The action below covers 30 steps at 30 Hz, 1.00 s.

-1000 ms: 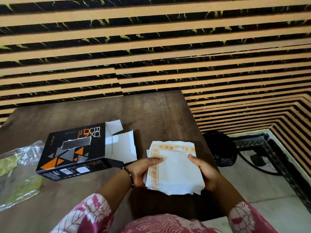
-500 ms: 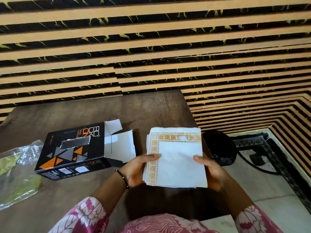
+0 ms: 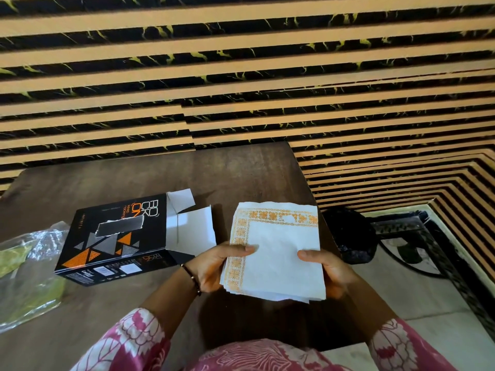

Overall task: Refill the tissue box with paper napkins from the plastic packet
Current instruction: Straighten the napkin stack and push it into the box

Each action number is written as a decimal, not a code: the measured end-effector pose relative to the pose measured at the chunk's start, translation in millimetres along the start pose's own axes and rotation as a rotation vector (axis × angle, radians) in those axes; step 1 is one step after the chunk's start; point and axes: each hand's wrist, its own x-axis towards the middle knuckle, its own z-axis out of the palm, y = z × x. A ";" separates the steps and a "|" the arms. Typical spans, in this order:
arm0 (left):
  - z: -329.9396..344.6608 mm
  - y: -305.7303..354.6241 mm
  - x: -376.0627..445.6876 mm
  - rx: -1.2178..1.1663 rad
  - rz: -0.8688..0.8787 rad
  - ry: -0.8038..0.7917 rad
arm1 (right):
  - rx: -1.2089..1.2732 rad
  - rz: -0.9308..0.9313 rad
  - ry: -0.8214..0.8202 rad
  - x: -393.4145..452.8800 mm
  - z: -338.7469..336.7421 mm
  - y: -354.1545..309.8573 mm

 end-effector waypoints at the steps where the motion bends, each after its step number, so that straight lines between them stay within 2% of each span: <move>1: 0.3 1.3 -1.3 0.045 -0.001 0.030 | -0.016 0.007 0.003 0.9 -0.5 -0.2; 3: 0.5 2.8 -2.3 0.135 0.003 0.085 | -0.065 0.022 0.029 2.0 -1.5 -1.0; 7: -0.6 5.1 -3.0 0.242 0.017 0.087 | -0.157 0.029 0.068 0.1 -1.9 -2.6; 15: -9.7 2.0 -5.3 0.281 0.119 0.164 | -0.129 -0.008 0.033 -7.9 -1.8 -11.9; 20: -9.8 1.9 -5.8 0.207 0.140 0.177 | -0.046 -0.020 -0.019 -5.0 1.2 -11.5; 30: -6.4 13.2 -12.2 0.216 0.167 0.064 | 0.001 -0.052 0.028 -5.3 4.6 -14.5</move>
